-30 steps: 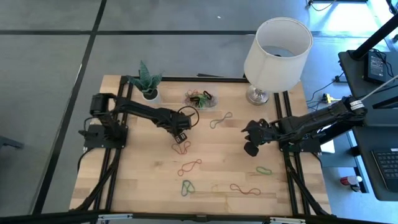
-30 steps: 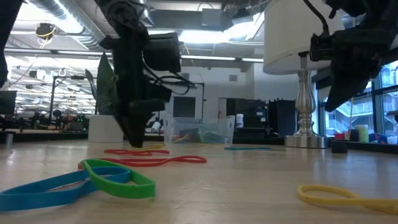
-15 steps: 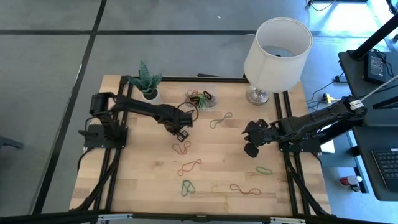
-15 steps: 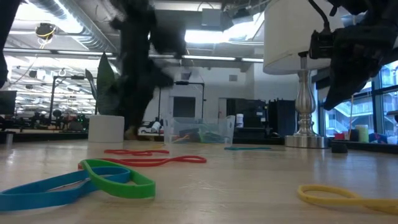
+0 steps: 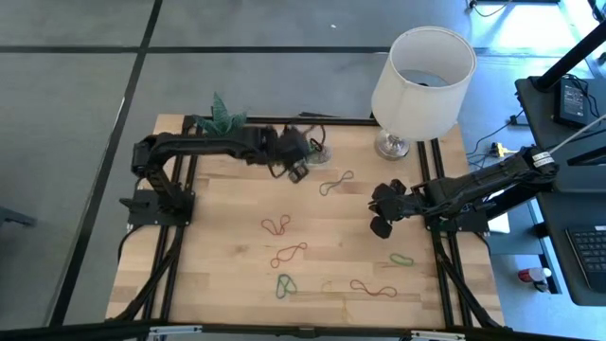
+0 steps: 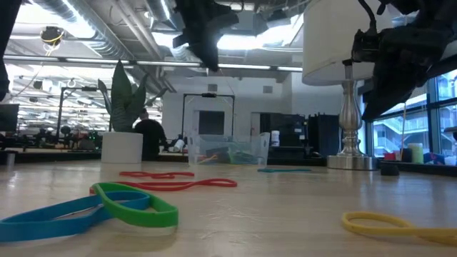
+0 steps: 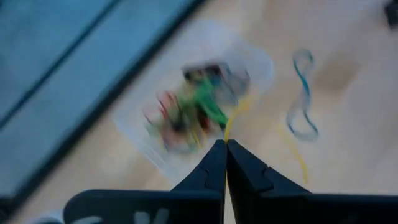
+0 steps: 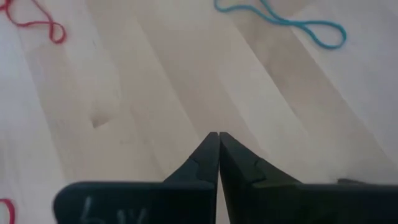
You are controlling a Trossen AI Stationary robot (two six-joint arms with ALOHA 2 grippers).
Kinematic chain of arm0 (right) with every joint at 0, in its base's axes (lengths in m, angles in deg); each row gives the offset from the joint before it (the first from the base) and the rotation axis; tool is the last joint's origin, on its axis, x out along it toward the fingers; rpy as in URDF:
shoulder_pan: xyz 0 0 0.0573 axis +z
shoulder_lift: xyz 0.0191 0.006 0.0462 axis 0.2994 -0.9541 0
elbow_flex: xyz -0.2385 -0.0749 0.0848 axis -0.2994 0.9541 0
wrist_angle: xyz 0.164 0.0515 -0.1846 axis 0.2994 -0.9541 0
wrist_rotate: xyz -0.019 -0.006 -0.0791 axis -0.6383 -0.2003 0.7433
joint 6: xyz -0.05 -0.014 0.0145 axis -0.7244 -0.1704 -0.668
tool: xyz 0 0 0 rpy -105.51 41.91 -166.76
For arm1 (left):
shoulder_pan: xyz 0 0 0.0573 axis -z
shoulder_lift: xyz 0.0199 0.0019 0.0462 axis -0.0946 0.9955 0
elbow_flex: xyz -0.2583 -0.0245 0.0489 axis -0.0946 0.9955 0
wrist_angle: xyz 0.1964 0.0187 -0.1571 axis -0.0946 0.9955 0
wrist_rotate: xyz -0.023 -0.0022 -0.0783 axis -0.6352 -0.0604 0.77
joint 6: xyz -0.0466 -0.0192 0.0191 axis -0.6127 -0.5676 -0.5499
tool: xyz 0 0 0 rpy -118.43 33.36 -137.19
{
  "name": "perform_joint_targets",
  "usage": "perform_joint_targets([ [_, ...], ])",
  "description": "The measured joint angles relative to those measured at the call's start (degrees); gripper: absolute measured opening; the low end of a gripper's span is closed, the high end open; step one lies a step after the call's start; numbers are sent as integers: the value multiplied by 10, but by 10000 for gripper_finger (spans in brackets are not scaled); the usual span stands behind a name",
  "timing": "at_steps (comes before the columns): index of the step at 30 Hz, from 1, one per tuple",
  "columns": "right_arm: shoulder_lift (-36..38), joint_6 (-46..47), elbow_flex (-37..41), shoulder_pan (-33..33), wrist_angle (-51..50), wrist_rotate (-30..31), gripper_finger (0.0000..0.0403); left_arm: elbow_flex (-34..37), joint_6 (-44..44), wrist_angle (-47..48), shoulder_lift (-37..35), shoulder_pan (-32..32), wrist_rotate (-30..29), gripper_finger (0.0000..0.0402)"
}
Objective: Pick and place rubber bands into bin
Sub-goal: Put the yellow rubber band into the transparent bin
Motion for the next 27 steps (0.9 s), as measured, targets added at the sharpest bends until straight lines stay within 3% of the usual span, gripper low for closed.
perform_joint_targets([
  [8, 0, -18, 0, 0, 14, 0, 16, -8, 82, -63, 21, -94, 37, 2],
  [18, 0, -19, 0, 0, 9, 0, 16, -8, 126, -78, 143, -145, 72, 4],
  [22, 0, -19, 0, 0, 9, 0, 16, -8, 105, -60, 182, -155, 121, 33],
  [27, 0, -18, 0, 0, 9, 0, 16, -8, 70, -14, 200, -168, 131, 90],
])
